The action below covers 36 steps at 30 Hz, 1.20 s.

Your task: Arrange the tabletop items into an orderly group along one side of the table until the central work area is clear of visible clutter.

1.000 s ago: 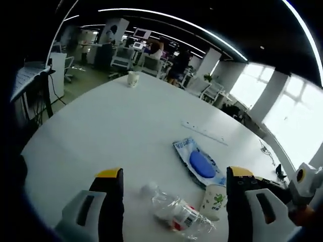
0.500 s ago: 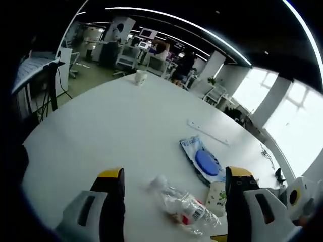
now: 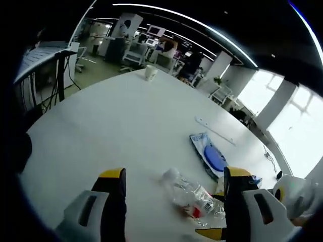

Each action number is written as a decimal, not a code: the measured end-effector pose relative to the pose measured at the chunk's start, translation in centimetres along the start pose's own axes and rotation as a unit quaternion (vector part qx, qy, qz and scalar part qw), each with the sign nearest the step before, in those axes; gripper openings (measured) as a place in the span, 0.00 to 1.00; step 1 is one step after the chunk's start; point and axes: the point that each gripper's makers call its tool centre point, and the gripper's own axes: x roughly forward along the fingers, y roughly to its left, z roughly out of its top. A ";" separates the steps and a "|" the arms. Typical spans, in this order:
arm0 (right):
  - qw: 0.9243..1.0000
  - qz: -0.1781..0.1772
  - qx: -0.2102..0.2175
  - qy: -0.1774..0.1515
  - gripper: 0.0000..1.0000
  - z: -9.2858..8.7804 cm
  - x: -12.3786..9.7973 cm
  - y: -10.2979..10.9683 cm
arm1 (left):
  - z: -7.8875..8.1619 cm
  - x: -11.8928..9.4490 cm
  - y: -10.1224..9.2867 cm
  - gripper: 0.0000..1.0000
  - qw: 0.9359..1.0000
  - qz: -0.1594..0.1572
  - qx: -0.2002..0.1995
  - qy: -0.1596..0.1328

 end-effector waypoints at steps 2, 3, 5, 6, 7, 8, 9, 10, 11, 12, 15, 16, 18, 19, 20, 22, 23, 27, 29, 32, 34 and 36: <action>1.000 0.000 -0.005 0.020 0.50 -0.6 0.4 0.0 | -0.2 0.0 0.2 0.79 1.000 0.001 -0.002 0.002; 1.000 -0.001 -0.006 0.024 0.50 -0.6 0.7 0.1 | -0.2 -0.1 0.3 0.79 1.000 0.001 -0.004 0.002; 0.999 -0.001 -0.002 0.033 0.48 -0.8 1.0 0.0 | -0.3 -0.1 0.3 0.78 1.000 0.001 -0.004 0.003; 0.999 -0.002 0.005 0.039 0.48 -0.9 1.2 -0.1 | -0.4 0.0 0.2 0.78 1.000 -0.001 -0.003 0.006; 0.999 -0.004 0.005 0.041 0.48 -1.0 1.2 -0.2 | -0.5 0.0 0.2 0.78 1.000 -0.001 -0.001 0.008; 0.999 -0.004 0.003 0.048 0.47 -1.1 1.3 -0.2 | -0.6 0.1 0.2 0.78 1.000 -0.001 -0.001 0.011; 0.999 -0.006 0.002 0.050 0.46 -1.2 1.5 -0.3 | -0.8 0.2 0.1 0.77 1.000 -0.001 -0.002 0.015; 0.999 -0.006 -0.001 0.053 0.45 -1.2 1.5 -0.4 | -0.9 0.3 0.1 0.77 1.000 -0.001 -0.005 0.017; 0.998 -0.009 -0.002 0.054 0.44 -1.3 1.5 -0.5 | -0.9 0.3 0.0 0.76 1.000 -0.001 -0.006 0.017; 0.998 -0.013 -0.003 0.056 0.43 -1.3 1.5 -0.6 | -1.0 0.4 -0.1 0.76 1.000 -0.002 -0.009 0.019; 0.998 -0.014 0.000 0.059 0.42 -1.3 1.6 -0.7 | -1.5 0.8 -0.4 0.74 0.999 -0.002 -0.012 0.031; 0.998 -0.017 -0.003 0.059 0.42 -1.3 1.6 -0.7 | -1.6 1.0 -0.4 0.74 0.999 -0.002 -0.016 0.036; 0.998 -0.018 -0.012 0.059 0.42 -1.3 1.7 -0.8 | -1.9 1.4 -0.5 0.72 0.998 -0.004 -0.032 0.045; 0.998 -0.018 -0.013 0.058 0.42 -1.3 1.7 -0.7 | -2.1 1.6 -0.5 0.71 0.998 -0.003 -0.041 0.054; 0.998 -0.019 -0.013 0.057 0.42 -1.3 1.7 -0.8 | -2.3 1.8 -0.5 0.69 0.997 -0.002 -0.044 0.059; 0.998 -0.019 -0.012 0.056 0.42 -1.3 1.7 -0.8 | -3.0 2.3 -0.5 0.67 0.995 0.001 -0.055 0.082; 0.998 -0.019 -0.013 0.055 0.42 -1.2 1.7 -0.8 | -3.1 2.5 -0.4 0.66 0.994 0.001 -0.066 0.083; 0.998 -0.018 -0.013 0.051 0.42 -1.2 1.7 -0.8 | -4.0 3.5 -0.5 0.61 0.985 0.008 -0.141 0.103; 0.999 -0.018 -0.013 0.049 0.42 -1.2 1.7 -0.8 | -4.5 4.1 -0.3 0.60 0.981 0.016 -0.158 0.114; 0.999 -0.016 -0.014 0.047 0.42 -1.2 1.7 -0.8 | -4.6 4.6 -0.5 0.57 0.979 0.018 -0.167 0.115; 0.999 -0.015 -0.013 0.044 0.42 -1.2 1.7 -0.8 | -4.8 5.1 -0.6 0.58 0.979 0.017 -0.165 0.118; 0.999 -0.014 -0.016 0.041 0.42 -1.1 1.7 -0.8 | -5.0 5.3 -0.6 0.59 0.977 0.020 -0.176 0.120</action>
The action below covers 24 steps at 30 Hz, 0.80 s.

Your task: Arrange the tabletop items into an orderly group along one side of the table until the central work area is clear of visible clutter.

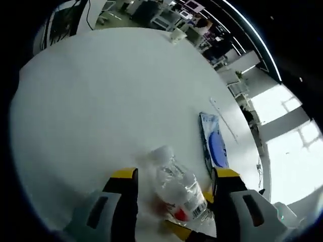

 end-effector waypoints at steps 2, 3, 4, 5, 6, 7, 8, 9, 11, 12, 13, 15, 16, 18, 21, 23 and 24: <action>1.000 0.001 -0.005 -0.002 0.41 0.0 0.0 0.0 | 0.2 0.1 -0.5 0.57 1.000 -0.009 -0.019 -0.007; 1.000 0.001 -0.007 -0.004 0.41 0.0 0.0 0.1 | 0.2 0.3 -0.5 0.57 1.000 -0.009 -0.020 -0.006; 1.000 0.001 -0.008 -0.006 0.41 0.0 0.0 0.1 | 0.1 0.4 -0.7 0.57 1.000 -0.009 -0.019 -0.005; 1.000 0.000 -0.008 -0.009 0.41 0.1 0.0 0.1 | 0.2 0.6 -0.7 0.57 1.000 -0.005 -0.016 -0.005; 1.000 0.000 -0.008 -0.011 0.41 0.1 0.0 0.1 | 0.2 0.7 -0.6 0.57 1.000 0.001 -0.012 -0.005; 1.000 0.000 -0.010 -0.014 0.41 0.1 0.0 0.1 | 0.3 0.8 -0.6 0.56 1.000 0.004 -0.010 -0.007; 1.000 0.000 -0.011 -0.015 0.41 0.1 -0.1 0.1 | 0.3 0.9 -0.6 0.56 1.000 0.004 -0.011 -0.008; 1.000 0.001 -0.011 -0.017 0.41 0.2 0.0 0.1 | 0.3 1.1 -0.6 0.55 1.000 0.005 -0.015 -0.008; 1.000 0.002 -0.011 -0.021 0.41 0.2 -0.1 0.1 | 0.3 1.3 -0.6 0.54 1.000 0.006 -0.020 -0.009; 1.000 0.003 -0.013 -0.024 0.41 0.2 -0.1 0.1 | 0.5 1.4 -0.6 0.53 1.000 0.008 -0.021 -0.013; 1.000 0.003 -0.014 -0.026 0.41 0.2 -0.1 0.2 | 0.6 1.4 -0.5 0.52 1.000 0.010 -0.021 -0.017; 0.999 0.003 -0.014 -0.031 0.41 0.3 -0.1 0.2 | 0.7 1.7 -0.3 0.51 0.999 0.013 -0.019 -0.022; 0.999 0.003 -0.014 -0.034 0.41 0.3 -0.1 0.2 | 0.7 1.9 -0.1 0.50 0.999 0.015 -0.020 -0.021; 0.999 0.002 -0.015 -0.039 0.41 0.4 -0.1 0.2 | 0.6 2.2 0.1 0.49 1.000 0.015 -0.021 -0.018; 0.999 0.002 -0.015 -0.045 0.41 0.4 -0.1 0.2 | 0.5 2.2 0.4 0.44 0.999 0.018 -0.028 -0.021; 0.999 0.003 -0.012 -0.051 0.41 0.5 -0.1 0.2 | 0.4 2.2 0.7 0.39 0.999 0.025 -0.024 -0.024; 0.999 0.004 -0.011 -0.052 0.41 0.5 -0.1 0.2 | 0.3 2.2 0.8 0.37 0.999 0.028 -0.021 -0.024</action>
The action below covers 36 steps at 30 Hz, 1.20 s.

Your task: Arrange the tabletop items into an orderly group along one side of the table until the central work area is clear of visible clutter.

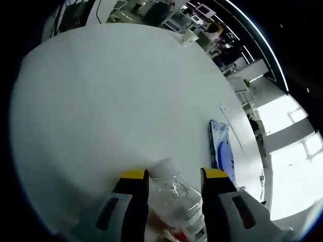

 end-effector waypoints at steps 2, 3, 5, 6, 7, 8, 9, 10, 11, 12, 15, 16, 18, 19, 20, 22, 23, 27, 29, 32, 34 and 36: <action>1.000 0.000 -0.001 -0.002 0.41 0.0 0.0 0.0 | -0.1 0.0 0.3 0.31 1.000 0.006 0.006 -0.002; 1.000 -0.001 -0.001 -0.004 0.41 0.0 0.0 0.0 | 0.1 0.0 0.4 0.31 1.000 0.002 -0.001 -0.008; 1.000 -0.002 0.000 -0.009 0.41 0.1 0.0 0.0 | 0.2 -0.1 0.7 0.29 1.000 0.001 -0.021 -0.015; 1.000 -0.003 0.001 -0.013 0.41 0.1 0.0 0.1 | 0.2 -0.1 0.7 0.28 0.999 -0.001 -0.026 -0.019; 1.000 -0.003 0.003 -0.015 0.41 0.1 0.0 0.1 | 0.2 -0.1 0.7 0.27 0.999 -0.003 -0.030 -0.021; 1.000 -0.003 0.005 -0.017 0.41 0.2 -0.1 0.1 | 0.3 -0.1 0.8 0.26 0.999 -0.004 -0.033 -0.025; 1.000 -0.002 0.007 -0.019 0.41 0.2 -0.1 0.1 | 0.4 -0.2 0.8 0.25 0.999 -0.005 -0.037 -0.030; 1.000 -0.002 0.011 -0.022 0.41 0.2 -0.1 0.1 | 0.5 -0.3 0.6 0.24 0.998 -0.009 -0.045 -0.036; 1.000 -0.002 0.015 -0.024 0.41 0.2 -0.1 0.1 | 0.7 -0.4 0.5 0.23 0.998 -0.014 -0.050 -0.042; 0.999 -0.002 0.021 -0.029 0.41 0.3 -0.1 0.1 | 0.9 -0.5 0.1 0.22 0.997 -0.021 -0.062 -0.050; 0.998 0.002 0.032 -0.047 0.41 0.7 -0.3 0.2 | 1.2 -0.8 -0.3 0.21 0.997 -0.028 -0.035 -0.056; 0.998 0.002 0.038 -0.052 0.41 0.8 -0.3 0.2 | 1.3 -1.1 -0.8 0.21 0.997 -0.032 -0.029 -0.062; 0.997 0.000 0.044 -0.058 0.41 1.0 -0.3 0.1 | 1.6 -1.3 -1.1 0.21 0.997 -0.037 -0.022 -0.068; 0.997 0.000 0.046 -0.062 0.40 1.2 -0.3 0.1 | 1.8 -1.6 -1.3 0.21 0.996 -0.039 -0.016 -0.073; 0.997 -0.001 0.048 -0.065 0.40 1.3 -0.3 0.1 | 1.9 -1.7 -1.4 0.21 0.996 -0.041 -0.010 -0.076; 0.996 -0.001 0.055 -0.071 0.40 1.5 -0.3 0.1 | 2.2 -2.1 -1.8 0.20 0.995 -0.046 0.005 -0.083; 0.996 0.000 0.058 -0.073 0.40 1.6 -0.4 0.1 | 2.4 -2.3 -2.0 0.20 0.995 -0.048 0.017 -0.086; 0.994 -0.008 0.065 -0.092 0.39 2.1 -0.7 0.0 | 3.2 -3.5 -3.2 0.20 0.991 -0.055 0.057 -0.106; 0.992 -0.011 0.071 -0.106 0.38 2.6 -0.9 -0.1 | 3.6 -4.2 -4.0 0.20 0.987 -0.057 0.085 -0.121; 0.989 -0.015 0.080 -0.123 0.37 3.2 -1.2 -0.5 | 4.3 -5.4 -5.4 0.20 0.979 -0.060 0.132 -0.144; 0.987 -0.020 0.082 -0.134 0.37 3.7 -1.2 -0.9 | 4.7 -6.1 -6.4 0.20 0.973 -0.063 0.157 -0.159; 0.985 -0.023 0.086 -0.145 0.37 4.3 -1.3 -1.4 | 5.1 -6.6 -7.1 0.20 0.967 -0.060 0.180 -0.172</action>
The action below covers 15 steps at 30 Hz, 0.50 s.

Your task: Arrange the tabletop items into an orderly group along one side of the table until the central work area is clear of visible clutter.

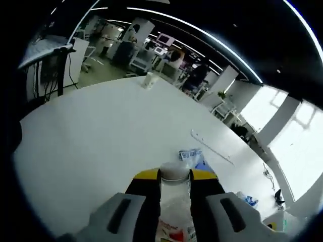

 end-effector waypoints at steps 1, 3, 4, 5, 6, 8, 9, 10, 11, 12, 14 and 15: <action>1.000 0.000 0.003 -0.005 0.36 0.3 0.2 -0.2 | 0.5 -0.1 -0.4 0.20 1.000 0.000 0.018 -0.008; 1.000 -0.002 0.009 -0.012 0.36 0.9 0.7 -0.8 | 1.0 -0.2 -0.9 0.20 0.999 0.002 0.039 -0.016; 1.000 -0.002 0.010 -0.015 0.36 1.2 0.9 -0.9 | 1.3 -0.2 -1.2 0.20 0.999 0.002 0.048 -0.023; 1.000 -0.001 0.008 -0.020 0.36 1.4 1.1 -1.2 | 1.7 -0.3 -1.5 0.20 0.998 0.004 0.061 -0.028; 1.000 0.002 0.007 -0.023 0.36 1.7 1.2 -1.3 | 2.0 -0.3 -1.6 0.20 0.997 0.006 0.073 -0.033; 0.999 0.009 0.004 -0.036 0.35 2.5 1.6 -1.5 | 2.7 -0.5 -2.1 0.20 0.994 0.011 0.097 -0.050; 0.999 0.011 0.003 -0.038 0.35 2.6 1.6 -1.5 | 3.1 -0.6 -2.3 0.20 0.992 0.012 0.112 -0.057; 0.999 0.016 0.002 -0.045 0.35 3.0 1.8 -1.7 | 3.3 -0.6 -2.6 0.20 0.991 0.011 0.121 -0.062; 0.999 0.020 0.002 -0.051 0.35 3.2 1.9 -1.7 | 3.4 -0.7 -2.7 0.20 0.990 0.010 0.122 -0.065; 0.998 0.023 -0.002 -0.056 0.35 3.5 2.1 -1.9 | 3.6 -0.7 -2.9 0.20 0.989 0.011 0.127 -0.070; 0.998 0.026 -0.007 -0.062 0.35 3.8 2.4 -2.4 | 3.9 -0.5 -3.2 0.20 0.987 0.008 0.143 -0.076; 0.998 0.027 -0.010 -0.063 0.35 3.9 2.7 -2.6 | 4.0 -0.3 -3.3 0.20 0.986 0.007 0.149 -0.077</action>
